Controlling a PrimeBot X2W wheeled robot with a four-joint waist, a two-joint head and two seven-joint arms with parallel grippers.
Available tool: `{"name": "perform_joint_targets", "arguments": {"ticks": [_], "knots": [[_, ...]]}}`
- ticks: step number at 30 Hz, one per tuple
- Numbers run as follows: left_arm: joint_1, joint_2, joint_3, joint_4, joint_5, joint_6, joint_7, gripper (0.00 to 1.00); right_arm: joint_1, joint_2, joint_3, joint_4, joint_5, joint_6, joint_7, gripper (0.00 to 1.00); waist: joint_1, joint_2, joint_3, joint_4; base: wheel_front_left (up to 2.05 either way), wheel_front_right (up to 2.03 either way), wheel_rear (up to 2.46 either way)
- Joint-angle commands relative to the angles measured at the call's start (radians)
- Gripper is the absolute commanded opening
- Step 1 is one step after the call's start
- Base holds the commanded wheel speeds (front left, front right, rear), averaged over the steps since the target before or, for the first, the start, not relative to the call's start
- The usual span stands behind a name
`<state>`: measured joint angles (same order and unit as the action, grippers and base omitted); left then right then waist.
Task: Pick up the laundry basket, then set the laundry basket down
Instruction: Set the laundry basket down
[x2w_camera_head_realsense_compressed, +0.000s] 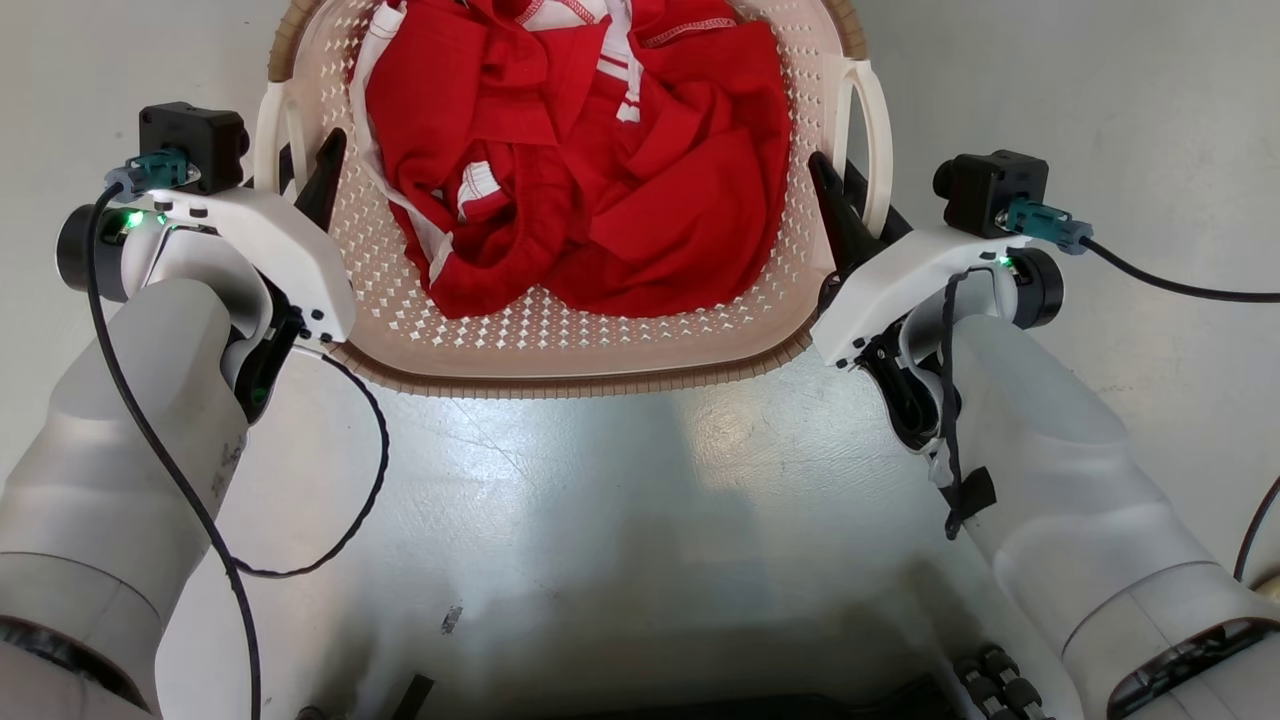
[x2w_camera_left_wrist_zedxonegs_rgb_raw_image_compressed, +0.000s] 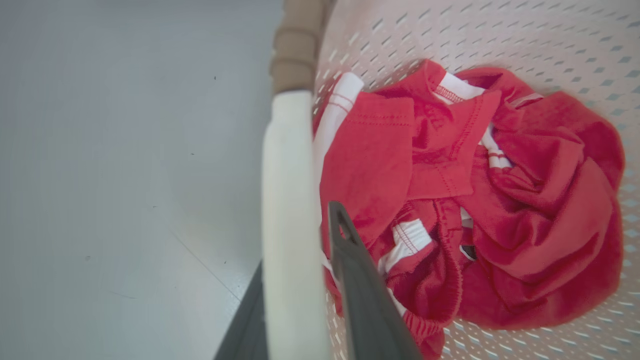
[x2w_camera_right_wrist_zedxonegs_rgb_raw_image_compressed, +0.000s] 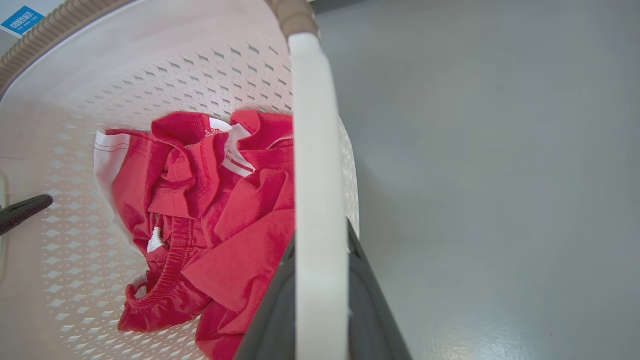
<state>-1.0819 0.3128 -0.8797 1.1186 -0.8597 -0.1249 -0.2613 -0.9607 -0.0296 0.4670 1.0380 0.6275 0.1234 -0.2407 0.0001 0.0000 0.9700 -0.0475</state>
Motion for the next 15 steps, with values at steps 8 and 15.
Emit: {"name": "perform_joint_targets", "arguments": {"ticks": [8, 15], "knots": [[0.013, 0.089, -0.001, 0.038, 0.007, -0.004, 0.001, 0.22, 0.042, -0.021, 0.009, 0.007, 0.023, 0.007, -0.021, 0.00, -0.0001, 0.0000, 0.008, -0.006, 0.00, 0.00, 0.00], [0.009, 0.087, -0.010, 0.040, 0.000, -0.005, 0.001, 0.45, 0.038, -0.021, 0.021, 0.020, 0.041, 0.007, -0.021, 0.48, -0.0001, 0.0000, 0.013, -0.006, 0.00, 0.00, 0.00]]}}
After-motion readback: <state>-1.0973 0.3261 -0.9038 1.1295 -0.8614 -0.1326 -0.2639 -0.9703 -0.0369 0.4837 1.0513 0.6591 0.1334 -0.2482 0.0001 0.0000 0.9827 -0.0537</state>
